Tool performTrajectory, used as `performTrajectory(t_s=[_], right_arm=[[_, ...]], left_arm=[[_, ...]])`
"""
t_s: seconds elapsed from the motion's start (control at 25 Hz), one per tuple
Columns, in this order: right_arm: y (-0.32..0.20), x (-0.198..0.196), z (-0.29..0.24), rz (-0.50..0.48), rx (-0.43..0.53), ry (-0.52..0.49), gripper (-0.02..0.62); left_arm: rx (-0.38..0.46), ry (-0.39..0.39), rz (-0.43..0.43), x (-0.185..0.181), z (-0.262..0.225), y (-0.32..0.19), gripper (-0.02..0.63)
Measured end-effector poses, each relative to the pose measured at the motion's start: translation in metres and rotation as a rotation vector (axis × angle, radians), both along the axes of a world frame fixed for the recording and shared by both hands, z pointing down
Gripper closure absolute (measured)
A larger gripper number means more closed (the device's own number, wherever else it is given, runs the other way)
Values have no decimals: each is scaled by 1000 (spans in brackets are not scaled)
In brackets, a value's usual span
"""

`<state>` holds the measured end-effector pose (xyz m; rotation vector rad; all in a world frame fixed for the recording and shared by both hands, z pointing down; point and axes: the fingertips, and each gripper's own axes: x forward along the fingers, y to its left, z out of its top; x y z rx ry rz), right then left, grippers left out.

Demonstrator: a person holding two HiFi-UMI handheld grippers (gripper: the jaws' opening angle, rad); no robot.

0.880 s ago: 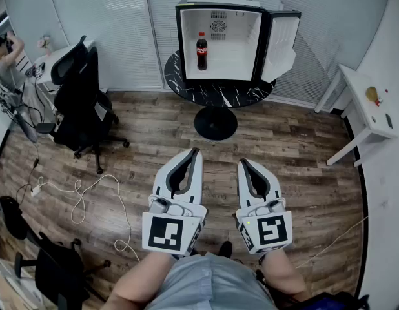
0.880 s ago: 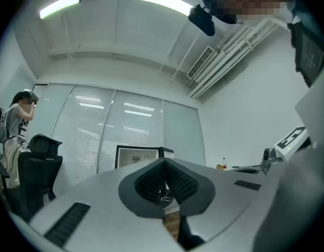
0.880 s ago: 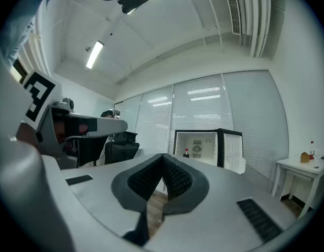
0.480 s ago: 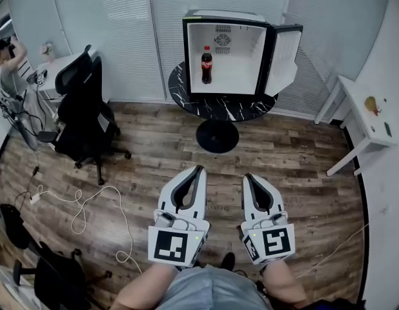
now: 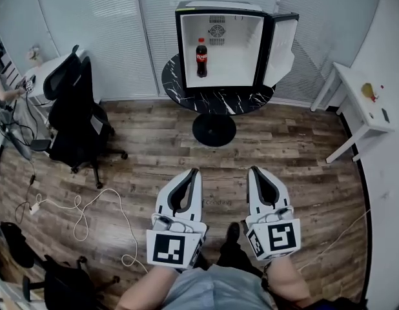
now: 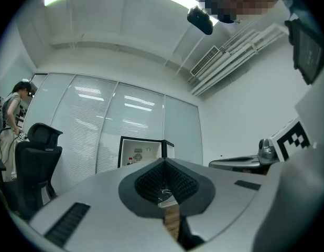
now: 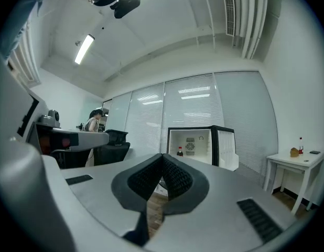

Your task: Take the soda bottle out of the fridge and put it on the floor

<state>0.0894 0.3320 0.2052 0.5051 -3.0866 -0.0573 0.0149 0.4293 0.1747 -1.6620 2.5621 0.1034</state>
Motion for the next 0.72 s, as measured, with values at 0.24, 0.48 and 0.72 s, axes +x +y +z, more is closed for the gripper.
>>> performTrajectory(t_s=[0.24, 0.48, 0.72], right_arm=[[-46, -28, 9, 5, 13, 10, 581], [-122, -76, 5, -36, 4, -2, 581], [-187, -117, 6, -104, -15, -3, 581]], left_arm=[[-11, 23, -8, -25, 14, -45, 589], [-30, -26, -52, -67, 7, -114, 589], [-40, -25, -110, -102, 5, -182, 589]])
